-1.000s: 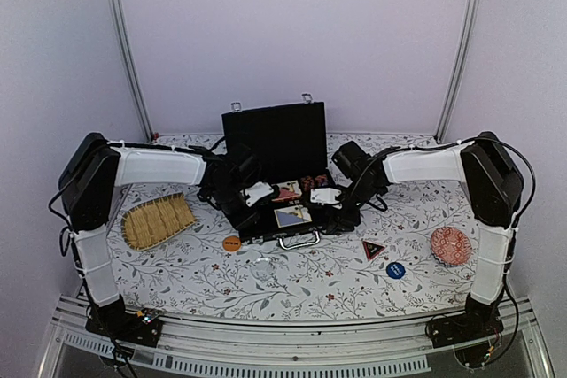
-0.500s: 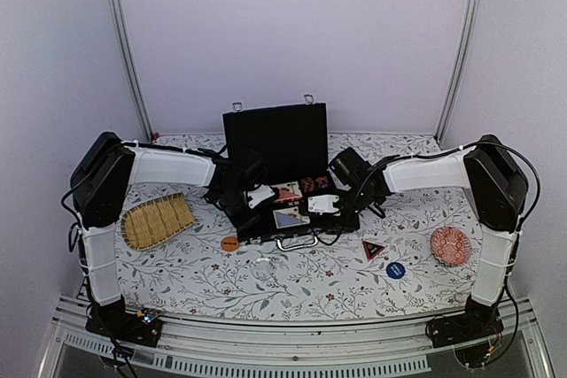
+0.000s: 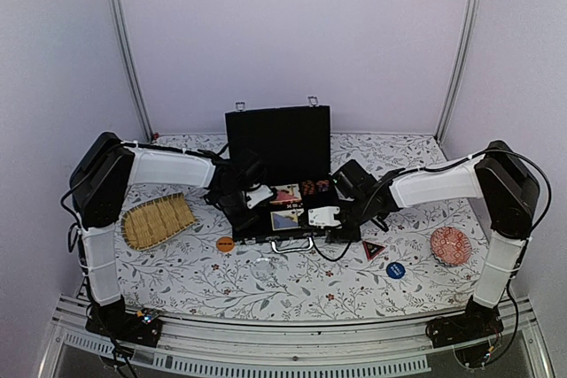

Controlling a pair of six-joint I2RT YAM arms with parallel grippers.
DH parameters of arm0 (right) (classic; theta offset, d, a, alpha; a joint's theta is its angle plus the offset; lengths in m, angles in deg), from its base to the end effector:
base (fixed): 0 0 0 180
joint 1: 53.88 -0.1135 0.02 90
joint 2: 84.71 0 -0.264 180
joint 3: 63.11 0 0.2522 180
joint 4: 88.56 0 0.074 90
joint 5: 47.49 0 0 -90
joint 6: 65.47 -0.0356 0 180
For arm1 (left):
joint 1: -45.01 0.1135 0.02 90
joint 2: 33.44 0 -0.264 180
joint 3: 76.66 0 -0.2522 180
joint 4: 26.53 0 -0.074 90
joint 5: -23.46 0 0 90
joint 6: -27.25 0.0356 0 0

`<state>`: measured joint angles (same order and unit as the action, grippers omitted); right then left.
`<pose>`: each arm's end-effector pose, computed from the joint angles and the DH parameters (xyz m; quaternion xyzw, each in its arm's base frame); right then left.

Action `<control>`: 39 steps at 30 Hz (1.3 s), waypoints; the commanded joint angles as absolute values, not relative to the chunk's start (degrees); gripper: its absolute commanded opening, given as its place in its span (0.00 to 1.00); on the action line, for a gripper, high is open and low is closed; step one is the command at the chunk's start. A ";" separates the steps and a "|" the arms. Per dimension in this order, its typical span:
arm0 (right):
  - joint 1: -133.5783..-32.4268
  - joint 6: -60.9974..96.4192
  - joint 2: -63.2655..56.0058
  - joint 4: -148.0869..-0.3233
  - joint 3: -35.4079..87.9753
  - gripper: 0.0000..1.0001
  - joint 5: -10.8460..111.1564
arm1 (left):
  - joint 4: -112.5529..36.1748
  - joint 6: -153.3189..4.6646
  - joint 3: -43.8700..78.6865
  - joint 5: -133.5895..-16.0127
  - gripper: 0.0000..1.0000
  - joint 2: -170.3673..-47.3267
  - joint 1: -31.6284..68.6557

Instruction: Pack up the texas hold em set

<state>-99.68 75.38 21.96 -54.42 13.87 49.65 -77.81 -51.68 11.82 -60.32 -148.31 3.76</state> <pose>0.2499 0.2634 0.1434 -0.7355 0.6359 0.0506 0.2284 0.2969 -0.2553 0.1476 0.4298 0.8914 0.0171 0.1429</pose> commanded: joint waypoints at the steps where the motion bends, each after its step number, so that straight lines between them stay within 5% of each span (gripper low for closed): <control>1: -102.13 74.52 26.36 -40.15 7.53 0.43 54.38 | -72.53 -48.30 13.04 -55.82 0.00 -144.14 3.74; 39: -96.42 72.74 20.67 -40.28 7.88 0.47 52.25 | -77.27 -50.12 14.27 -69.35 0.00 -144.61 -6.39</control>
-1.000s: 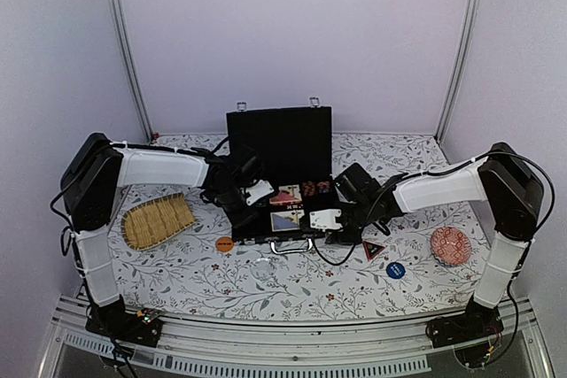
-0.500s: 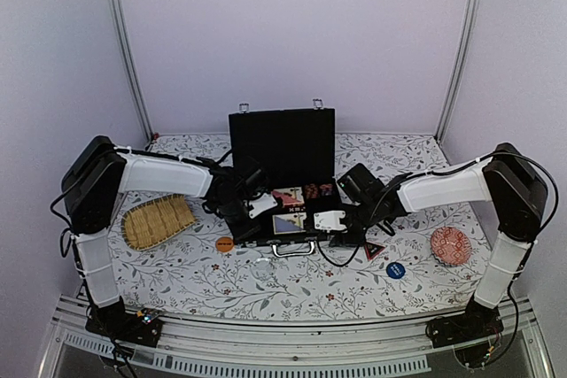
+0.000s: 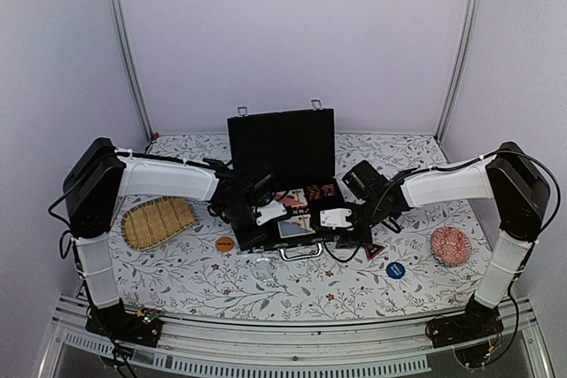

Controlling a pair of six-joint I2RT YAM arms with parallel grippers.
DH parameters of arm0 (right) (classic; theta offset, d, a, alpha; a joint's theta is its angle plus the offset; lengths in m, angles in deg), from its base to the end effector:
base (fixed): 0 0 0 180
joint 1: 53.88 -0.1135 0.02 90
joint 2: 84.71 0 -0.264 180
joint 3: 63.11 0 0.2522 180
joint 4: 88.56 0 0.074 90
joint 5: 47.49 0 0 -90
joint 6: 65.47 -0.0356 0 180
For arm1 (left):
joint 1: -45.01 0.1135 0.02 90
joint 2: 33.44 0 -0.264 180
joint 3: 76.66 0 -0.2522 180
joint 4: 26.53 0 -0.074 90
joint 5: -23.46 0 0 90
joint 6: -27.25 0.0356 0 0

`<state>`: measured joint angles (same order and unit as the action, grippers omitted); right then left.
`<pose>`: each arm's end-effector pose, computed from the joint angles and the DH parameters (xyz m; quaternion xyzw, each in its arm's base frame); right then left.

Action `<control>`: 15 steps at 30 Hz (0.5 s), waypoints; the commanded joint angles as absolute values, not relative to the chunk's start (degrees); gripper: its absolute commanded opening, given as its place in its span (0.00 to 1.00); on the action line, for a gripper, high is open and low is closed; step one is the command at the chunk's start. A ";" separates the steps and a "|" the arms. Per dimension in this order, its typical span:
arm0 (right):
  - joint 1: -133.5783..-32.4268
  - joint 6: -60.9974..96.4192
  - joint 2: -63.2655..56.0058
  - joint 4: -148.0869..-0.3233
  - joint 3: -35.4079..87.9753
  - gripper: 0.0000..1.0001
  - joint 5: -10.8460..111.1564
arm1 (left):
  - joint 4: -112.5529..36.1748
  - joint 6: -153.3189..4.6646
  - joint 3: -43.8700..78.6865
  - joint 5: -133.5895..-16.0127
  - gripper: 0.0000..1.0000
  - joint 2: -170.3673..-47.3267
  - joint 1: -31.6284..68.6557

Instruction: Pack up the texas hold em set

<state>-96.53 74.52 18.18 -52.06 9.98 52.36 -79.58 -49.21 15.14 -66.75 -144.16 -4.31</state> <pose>0.2471 0.2359 0.1456 -0.7174 0.6607 0.0708 0.2096 0.2435 -0.2835 0.1577 0.5175 0.8464 -0.0403 0.1190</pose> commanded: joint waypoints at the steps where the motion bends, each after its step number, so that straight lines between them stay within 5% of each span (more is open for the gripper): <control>1: -96.42 72.53 20.19 -40.03 8.52 0.48 52.61 | -76.29 -50.40 14.52 -68.19 0.00 -144.25 -5.97; 15: -95.06 67.96 10.96 -33.43 17.82 0.69 61.96 | -73.19 -54.13 12.31 -67.45 0.25 -133.79 -3.56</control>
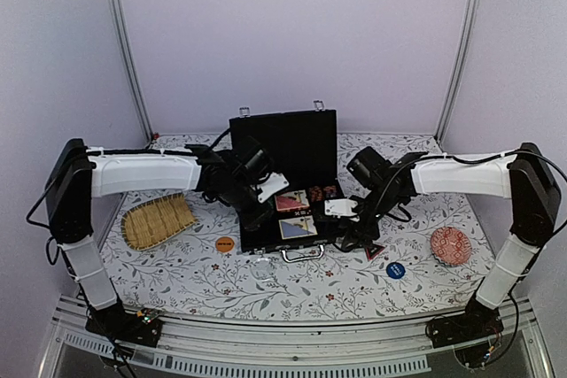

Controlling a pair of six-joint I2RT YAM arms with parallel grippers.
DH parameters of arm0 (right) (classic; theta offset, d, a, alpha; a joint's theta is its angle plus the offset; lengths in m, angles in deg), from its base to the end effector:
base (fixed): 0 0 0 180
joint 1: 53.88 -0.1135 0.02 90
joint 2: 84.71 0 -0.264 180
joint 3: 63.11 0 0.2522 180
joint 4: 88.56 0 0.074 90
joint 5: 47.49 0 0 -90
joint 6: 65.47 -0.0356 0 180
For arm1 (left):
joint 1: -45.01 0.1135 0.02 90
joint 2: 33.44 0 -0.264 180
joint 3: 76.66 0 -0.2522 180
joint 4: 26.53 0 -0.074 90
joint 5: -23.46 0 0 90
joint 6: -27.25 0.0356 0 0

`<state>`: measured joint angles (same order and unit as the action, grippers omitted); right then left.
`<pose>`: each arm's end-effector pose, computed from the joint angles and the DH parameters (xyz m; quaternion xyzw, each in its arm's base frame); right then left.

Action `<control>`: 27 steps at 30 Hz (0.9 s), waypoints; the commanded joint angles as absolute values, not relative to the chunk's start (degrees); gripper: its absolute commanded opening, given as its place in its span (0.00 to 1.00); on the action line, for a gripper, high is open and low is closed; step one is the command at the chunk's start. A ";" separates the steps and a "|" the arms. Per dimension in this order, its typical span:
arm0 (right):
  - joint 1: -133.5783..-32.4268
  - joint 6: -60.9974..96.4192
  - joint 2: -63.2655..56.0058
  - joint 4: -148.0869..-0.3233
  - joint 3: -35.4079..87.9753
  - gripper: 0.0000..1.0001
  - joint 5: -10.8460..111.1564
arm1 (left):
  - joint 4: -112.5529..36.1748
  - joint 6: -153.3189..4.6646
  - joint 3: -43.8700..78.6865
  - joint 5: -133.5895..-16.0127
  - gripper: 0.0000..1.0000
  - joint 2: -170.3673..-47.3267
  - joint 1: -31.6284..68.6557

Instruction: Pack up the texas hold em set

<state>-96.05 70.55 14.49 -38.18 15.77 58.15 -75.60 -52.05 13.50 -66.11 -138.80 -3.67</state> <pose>0.2415 0.2317 0.1843 -0.6960 0.6856 0.1285 0.1705 0.2511 -0.2852 0.2016 0.4825 0.8479 -0.0681 0.2092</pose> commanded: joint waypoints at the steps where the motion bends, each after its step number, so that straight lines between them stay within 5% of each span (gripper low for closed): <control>1: -94.71 67.53 10.39 -33.22 17.95 0.69 62.20 | -73.09 -54.80 12.72 -67.26 0.26 -132.88 -3.58; 10: -89.52 63.20 5.67 -32.52 18.23 0.69 61.11 | -72.82 -60.06 19.55 -64.30 0.43 -125.86 -4.03; 15: -85.79 62.70 4.09 -33.27 13.61 0.69 60.77 | -73.60 -61.24 24.83 -65.42 0.44 -123.49 -3.99; 19: -82.91 61.79 2.94 -35.51 9.99 0.75 59.60 | -74.48 -60.65 27.60 -68.63 0.38 -123.19 -4.19; 22: -81.53 60.44 1.63 -37.98 7.62 0.87 60.19 | -74.00 -59.50 28.09 -69.34 0.20 -124.24 -4.24; 27: -81.39 59.17 1.71 -39.27 6.20 0.85 61.47 | -73.73 -58.55 25.89 -66.00 0.00 -128.37 -4.06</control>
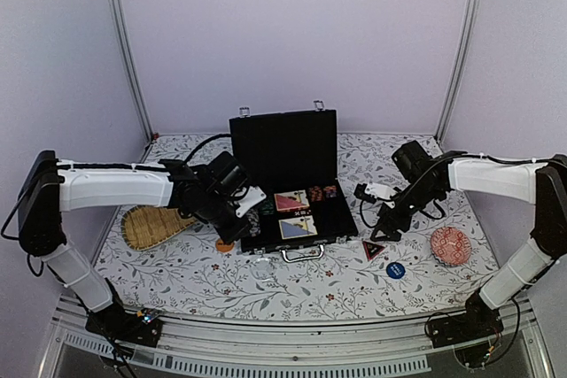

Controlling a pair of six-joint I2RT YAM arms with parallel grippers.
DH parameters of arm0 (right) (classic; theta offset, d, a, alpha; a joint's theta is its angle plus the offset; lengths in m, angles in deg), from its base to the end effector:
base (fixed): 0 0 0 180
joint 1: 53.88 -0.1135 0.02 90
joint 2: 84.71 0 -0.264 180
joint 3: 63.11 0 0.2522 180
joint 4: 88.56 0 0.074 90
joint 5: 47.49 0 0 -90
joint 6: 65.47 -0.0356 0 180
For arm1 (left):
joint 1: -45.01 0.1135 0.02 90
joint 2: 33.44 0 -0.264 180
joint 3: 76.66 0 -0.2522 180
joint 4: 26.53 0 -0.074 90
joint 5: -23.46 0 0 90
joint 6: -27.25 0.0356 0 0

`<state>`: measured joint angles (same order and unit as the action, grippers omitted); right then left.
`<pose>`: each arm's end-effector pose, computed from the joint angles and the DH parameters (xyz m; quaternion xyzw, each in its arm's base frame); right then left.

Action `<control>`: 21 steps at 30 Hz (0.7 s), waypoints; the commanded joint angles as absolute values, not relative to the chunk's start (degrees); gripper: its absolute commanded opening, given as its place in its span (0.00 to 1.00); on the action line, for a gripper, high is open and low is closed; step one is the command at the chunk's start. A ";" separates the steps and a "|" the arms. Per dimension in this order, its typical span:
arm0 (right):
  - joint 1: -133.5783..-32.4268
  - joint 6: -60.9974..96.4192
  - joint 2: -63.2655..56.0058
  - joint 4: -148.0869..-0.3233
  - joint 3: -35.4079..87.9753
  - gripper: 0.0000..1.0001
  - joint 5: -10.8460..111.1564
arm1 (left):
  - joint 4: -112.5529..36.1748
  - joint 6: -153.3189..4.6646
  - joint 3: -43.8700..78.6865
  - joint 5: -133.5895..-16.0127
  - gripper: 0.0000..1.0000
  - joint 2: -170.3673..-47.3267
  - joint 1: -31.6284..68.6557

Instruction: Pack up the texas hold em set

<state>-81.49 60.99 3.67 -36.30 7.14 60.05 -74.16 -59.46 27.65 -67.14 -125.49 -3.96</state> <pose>0.2506 0.1432 0.1972 -0.5386 0.8118 0.1368 0.1794 0.2095 -0.2413 0.2078 0.4302 0.8742 -0.0921 0.2054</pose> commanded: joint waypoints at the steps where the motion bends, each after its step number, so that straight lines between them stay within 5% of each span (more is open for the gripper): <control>1: -81.47 59.23 1.57 -39.61 5.78 0.84 61.84 | -73.63 -58.34 25.52 -66.15 0.00 -129.19 -4.06; 21: -81.46 58.88 2.69 -43.24 1.19 0.79 63.87 | -74.70 -54.85 19.06 -66.35 0.00 -139.26 -4.09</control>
